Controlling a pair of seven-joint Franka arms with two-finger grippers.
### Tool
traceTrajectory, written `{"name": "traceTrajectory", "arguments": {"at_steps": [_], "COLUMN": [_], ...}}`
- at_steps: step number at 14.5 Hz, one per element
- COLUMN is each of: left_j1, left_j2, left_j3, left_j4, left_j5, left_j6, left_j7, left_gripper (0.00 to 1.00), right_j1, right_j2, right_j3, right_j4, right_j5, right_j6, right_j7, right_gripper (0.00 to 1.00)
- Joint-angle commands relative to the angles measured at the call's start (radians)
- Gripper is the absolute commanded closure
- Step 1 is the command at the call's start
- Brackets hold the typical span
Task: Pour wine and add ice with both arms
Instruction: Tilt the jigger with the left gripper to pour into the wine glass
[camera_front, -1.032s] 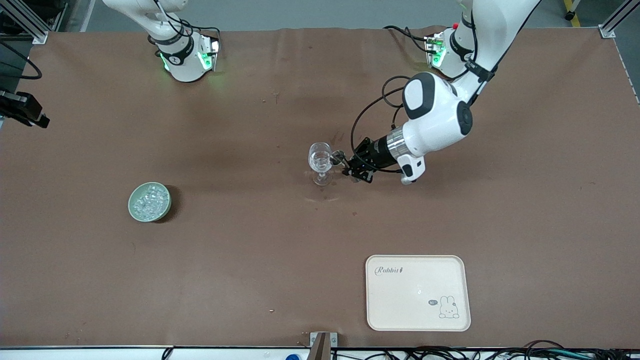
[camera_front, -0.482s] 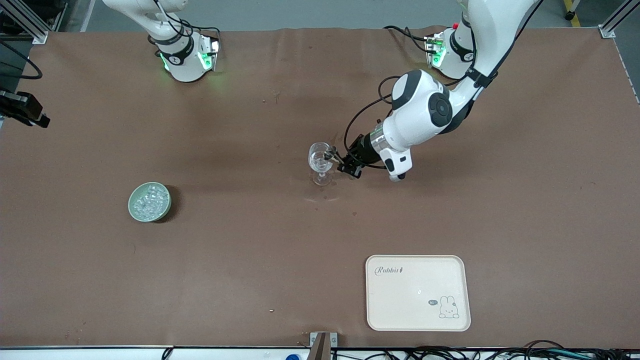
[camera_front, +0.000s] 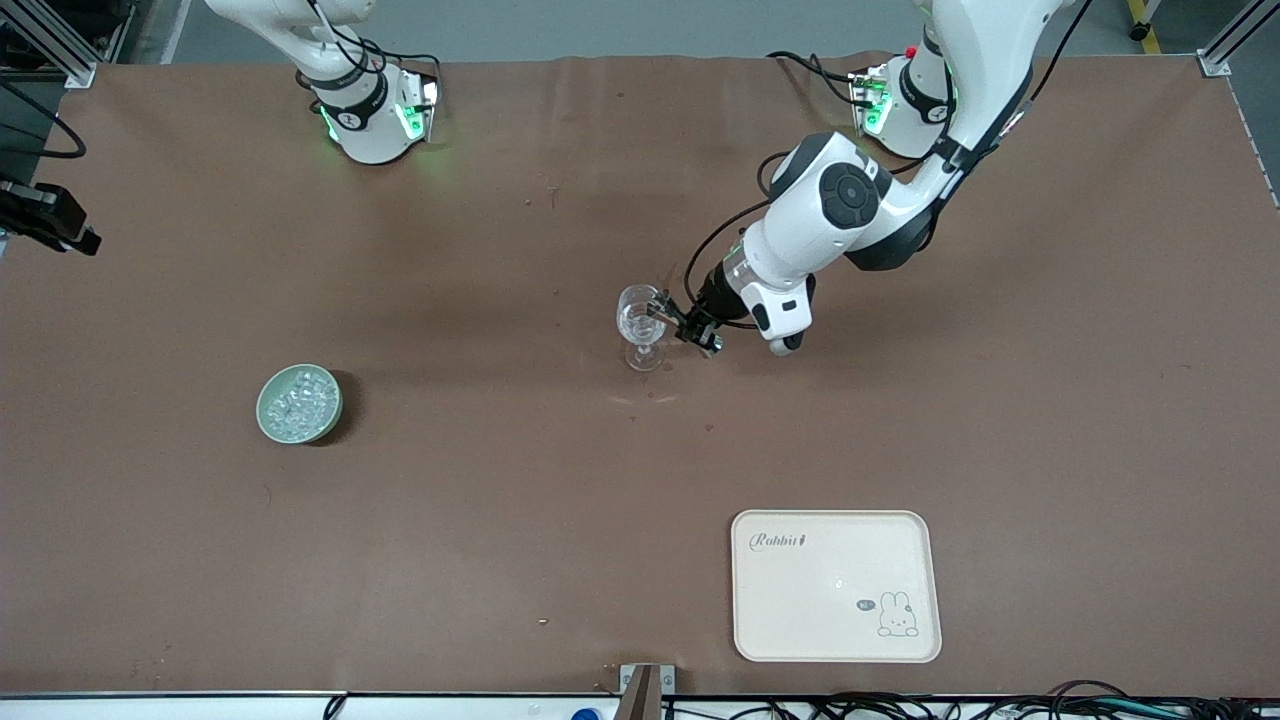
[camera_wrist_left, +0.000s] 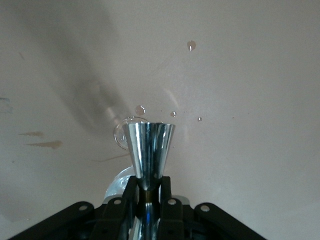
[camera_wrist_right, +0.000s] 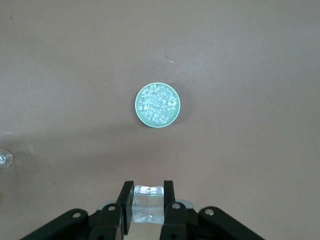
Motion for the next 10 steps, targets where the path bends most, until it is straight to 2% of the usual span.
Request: {"name": "traceTrajectory", "arguments": {"at_steps": [1,4,6,7,10], "left_j1": [0.001,0.007,0.019,0.024,0.048], "left_j2": [-0.014,-0.012,-0.003,-0.003,-0.014], "left_j3": [-0.004,-0.017,-0.023,-0.023,-0.018], "left_j4": [0.041,0.061,0.065,0.065,0.064], "left_j5": [0.057,0.138,0.128,0.105,-0.122], "left_j6": [-0.085,-0.124,-0.124,-0.124,-0.122], "left_j7": [-0.026,-0.071,-0.08,-0.075,0.015], "left_gripper": [1.0,1.0,0.99,0.99,1.0], "right_j1": [-0.009,-0.011,-0.009,-0.009,-0.011], "right_j2": [-0.011,-0.011,-0.011,-0.011,-0.011], "right_j3": [0.013,0.013,0.013,0.013,0.013], "right_j4": [-0.01,-0.01,-0.01,-0.01,-0.01], "right_j5": [-0.008,-0.008,-0.008,-0.008,-0.008], "right_j6": [-0.004,-0.004,-0.004,-0.004,-0.006], "right_j7": [0.014,0.014,0.014,0.014,0.014], "right_gripper": [0.98,0.98,0.98,0.98,0.98]}}
